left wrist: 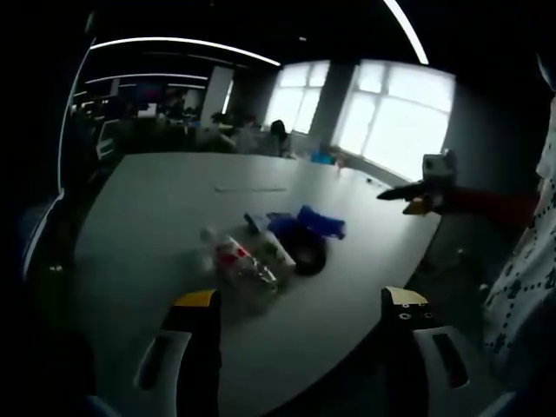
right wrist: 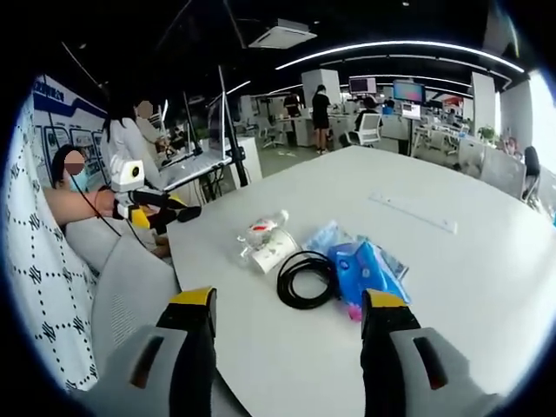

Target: Arrange the tabletop items into an orderly group along one side of the table until the central work area is clear of visible clutter.

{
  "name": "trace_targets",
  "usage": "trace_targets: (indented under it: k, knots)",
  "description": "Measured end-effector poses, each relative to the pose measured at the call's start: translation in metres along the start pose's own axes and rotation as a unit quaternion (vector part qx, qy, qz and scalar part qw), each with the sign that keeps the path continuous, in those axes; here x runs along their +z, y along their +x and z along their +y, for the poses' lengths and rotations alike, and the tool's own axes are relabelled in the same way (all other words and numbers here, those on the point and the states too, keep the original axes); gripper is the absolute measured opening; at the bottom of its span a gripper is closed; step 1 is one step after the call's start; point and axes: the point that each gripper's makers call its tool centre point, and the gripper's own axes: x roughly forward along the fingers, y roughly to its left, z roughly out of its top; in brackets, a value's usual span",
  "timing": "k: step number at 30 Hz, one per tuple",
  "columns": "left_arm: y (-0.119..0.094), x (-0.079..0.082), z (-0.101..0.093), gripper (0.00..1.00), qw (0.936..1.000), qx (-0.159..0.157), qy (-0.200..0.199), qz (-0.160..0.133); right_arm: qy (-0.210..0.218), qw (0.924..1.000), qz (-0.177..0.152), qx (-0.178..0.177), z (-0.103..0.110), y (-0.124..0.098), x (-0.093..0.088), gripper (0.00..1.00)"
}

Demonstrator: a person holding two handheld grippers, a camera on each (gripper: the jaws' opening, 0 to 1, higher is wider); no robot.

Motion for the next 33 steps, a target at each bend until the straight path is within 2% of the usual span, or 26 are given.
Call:
trace_targets:
  k: [33]
  knots:
    - [0.005,0.002,0.006,0.71,0.9999,-0.003,-0.009,-0.005,-0.013,0.9994,0.004,0.031,0.005,0.042,0.024,0.64]
